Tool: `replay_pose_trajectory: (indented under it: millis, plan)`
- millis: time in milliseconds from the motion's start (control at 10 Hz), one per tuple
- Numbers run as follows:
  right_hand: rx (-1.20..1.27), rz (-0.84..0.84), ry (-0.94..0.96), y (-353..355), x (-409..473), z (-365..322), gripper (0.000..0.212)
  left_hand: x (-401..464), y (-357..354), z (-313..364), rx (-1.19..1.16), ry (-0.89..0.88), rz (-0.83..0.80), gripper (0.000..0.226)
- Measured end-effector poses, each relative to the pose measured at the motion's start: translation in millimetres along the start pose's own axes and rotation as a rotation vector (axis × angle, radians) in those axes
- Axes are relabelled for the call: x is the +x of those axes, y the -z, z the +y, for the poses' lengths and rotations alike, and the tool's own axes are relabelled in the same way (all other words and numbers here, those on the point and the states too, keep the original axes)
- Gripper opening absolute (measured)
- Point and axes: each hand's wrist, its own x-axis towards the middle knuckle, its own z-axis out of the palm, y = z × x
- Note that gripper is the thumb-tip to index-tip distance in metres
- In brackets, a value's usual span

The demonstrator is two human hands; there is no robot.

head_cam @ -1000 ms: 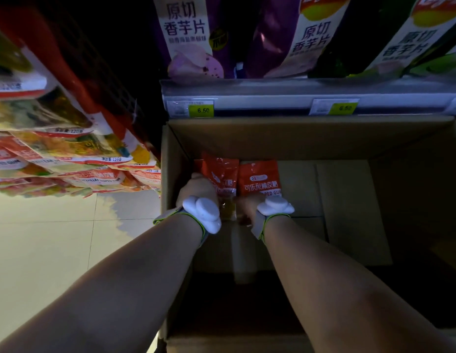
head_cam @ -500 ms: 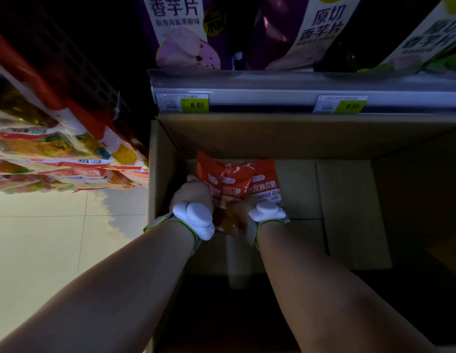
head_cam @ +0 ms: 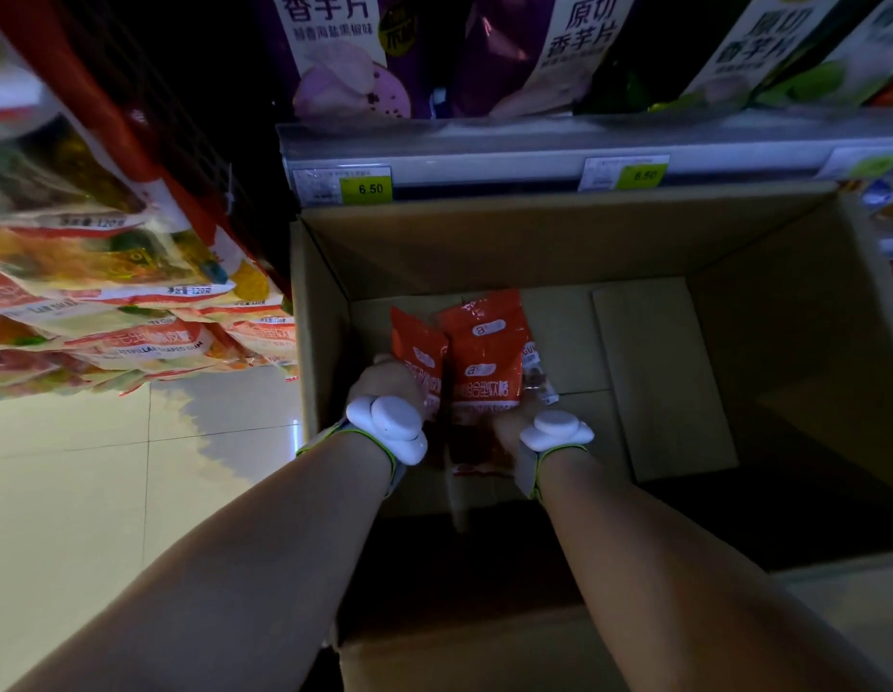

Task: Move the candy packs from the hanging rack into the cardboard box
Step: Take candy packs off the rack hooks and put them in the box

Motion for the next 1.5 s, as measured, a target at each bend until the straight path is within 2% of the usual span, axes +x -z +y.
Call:
replay_pose_trajectory:
  millis: [100,200,300,500,600,700,800,900,1200,1400,1500]
  plan:
    - [0.066,-0.009,-0.009,5.5,-19.9,6.4,0.068,-12.7,10.6,-1.2,-0.106,-0.070,0.031,0.019]
    - [0.198,-0.021,-0.007,11.3,-42.9,11.4,0.058,-20.6,20.5,-2.0,-0.241,-0.125,-0.035,0.006]
    - [0.532,0.008,-0.041,19.1,-87.5,11.6,0.042,-67.9,56.5,-0.7,-0.420,-0.212,-0.027,0.047]
    - [0.591,0.114,0.213,32.5,-149.6,9.9,0.022,-116.4,87.3,-1.9,-0.688,-0.258,0.022,0.045]
    - [0.594,0.180,0.258,31.7,-173.2,9.0,0.021,-135.7,95.8,-4.1,-0.719,-0.284,0.046,0.044]
    - [0.634,0.199,0.379,39.2,-209.2,13.3,0.028,-174.9,107.1,-12.8,-0.818,-0.297,0.110,0.045]
    - [0.624,0.169,0.446,46.3,-228.6,18.1,0.025,-195.0,108.7,-17.5,-0.930,-0.288,0.127,0.047]
    - [0.622,0.214,0.549,52.1,-268.7,38.1,0.030,-243.1,101.5,-28.7,-1.036,-0.318,0.152,0.044]
    - [0.537,0.201,0.748,64.6,-383.0,62.8,0.034,-377.2,115.7,-48.9,-1.231,-0.472,0.257,0.039]
    - [0.478,0.203,0.915,63.5,-471.8,34.3,0.036,-451.2,174.3,-70.4,-1.280,-0.582,0.374,0.030]
    - [0.500,0.173,1.035,56.9,-529.0,11.4,0.035,-489.7,216.8,-87.2,-1.305,-0.652,0.464,0.034]
